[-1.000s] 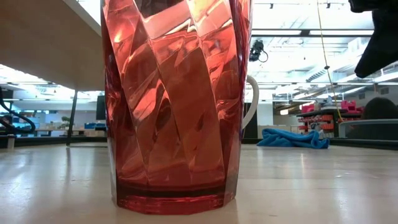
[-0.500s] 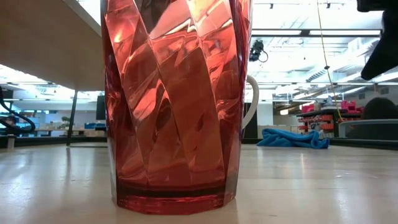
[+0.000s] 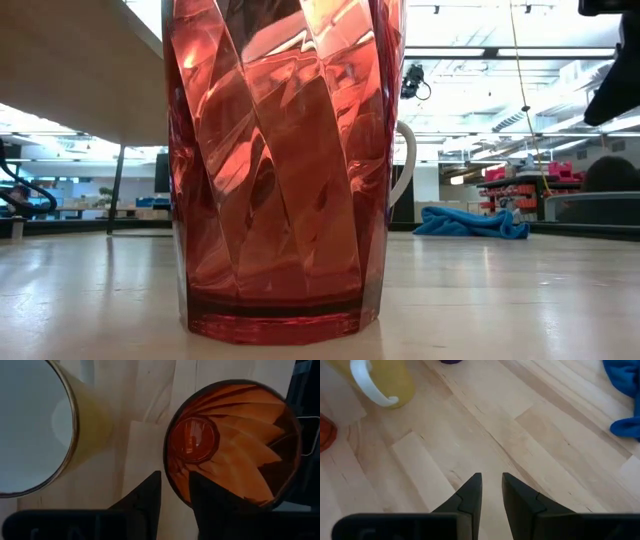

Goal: Stack small to large cups/mugs on shelf
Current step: Put the orange cup on the shelf

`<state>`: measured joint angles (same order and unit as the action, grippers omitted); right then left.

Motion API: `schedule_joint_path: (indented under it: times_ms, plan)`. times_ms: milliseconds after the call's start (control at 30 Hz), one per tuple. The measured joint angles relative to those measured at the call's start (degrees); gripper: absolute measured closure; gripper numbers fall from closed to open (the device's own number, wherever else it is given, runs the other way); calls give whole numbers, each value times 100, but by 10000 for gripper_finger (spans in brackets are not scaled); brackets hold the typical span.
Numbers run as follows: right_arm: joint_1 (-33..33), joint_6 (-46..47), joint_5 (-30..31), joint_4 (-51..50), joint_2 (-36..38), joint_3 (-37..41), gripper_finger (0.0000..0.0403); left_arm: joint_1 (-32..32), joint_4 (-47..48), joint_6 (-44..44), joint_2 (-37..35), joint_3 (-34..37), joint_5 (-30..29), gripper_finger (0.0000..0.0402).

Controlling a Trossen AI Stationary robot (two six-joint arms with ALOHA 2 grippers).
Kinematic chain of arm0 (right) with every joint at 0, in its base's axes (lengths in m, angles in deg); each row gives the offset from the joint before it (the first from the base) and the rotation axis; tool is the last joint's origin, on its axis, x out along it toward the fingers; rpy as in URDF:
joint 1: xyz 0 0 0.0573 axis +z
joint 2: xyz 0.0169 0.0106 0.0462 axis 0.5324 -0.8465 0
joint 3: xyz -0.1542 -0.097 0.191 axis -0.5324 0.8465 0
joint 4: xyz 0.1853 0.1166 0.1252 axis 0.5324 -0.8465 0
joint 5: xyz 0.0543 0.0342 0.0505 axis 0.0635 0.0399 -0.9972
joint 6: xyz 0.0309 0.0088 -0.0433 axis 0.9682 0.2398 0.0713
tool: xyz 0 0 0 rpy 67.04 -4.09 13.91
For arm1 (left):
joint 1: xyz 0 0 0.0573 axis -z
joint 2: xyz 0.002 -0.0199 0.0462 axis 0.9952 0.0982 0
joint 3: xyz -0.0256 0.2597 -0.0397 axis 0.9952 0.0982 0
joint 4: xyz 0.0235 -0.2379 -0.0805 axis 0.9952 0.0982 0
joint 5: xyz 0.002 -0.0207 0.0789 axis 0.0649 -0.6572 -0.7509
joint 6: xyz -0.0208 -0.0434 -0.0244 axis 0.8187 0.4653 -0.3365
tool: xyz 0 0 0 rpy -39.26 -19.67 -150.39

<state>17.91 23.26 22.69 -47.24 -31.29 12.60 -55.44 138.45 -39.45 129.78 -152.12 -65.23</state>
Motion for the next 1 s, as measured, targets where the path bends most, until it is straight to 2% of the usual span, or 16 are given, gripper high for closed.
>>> schedule_joint_path:
  times_ms: [300, 767, 1000]
  plan:
    - [-2, -8, 0, 36, 0, 0, 320, -58, -72, 14, 95, -2, 268, 294]
    - [-2, -17, 0, 40, 0, 0, 320, -142, -21, 0, 233, -2, 303, 295]
    - [-4, -20, 0, 45, 2, 0, 320, -181, 98, -4, 241, -2, 318, 319]
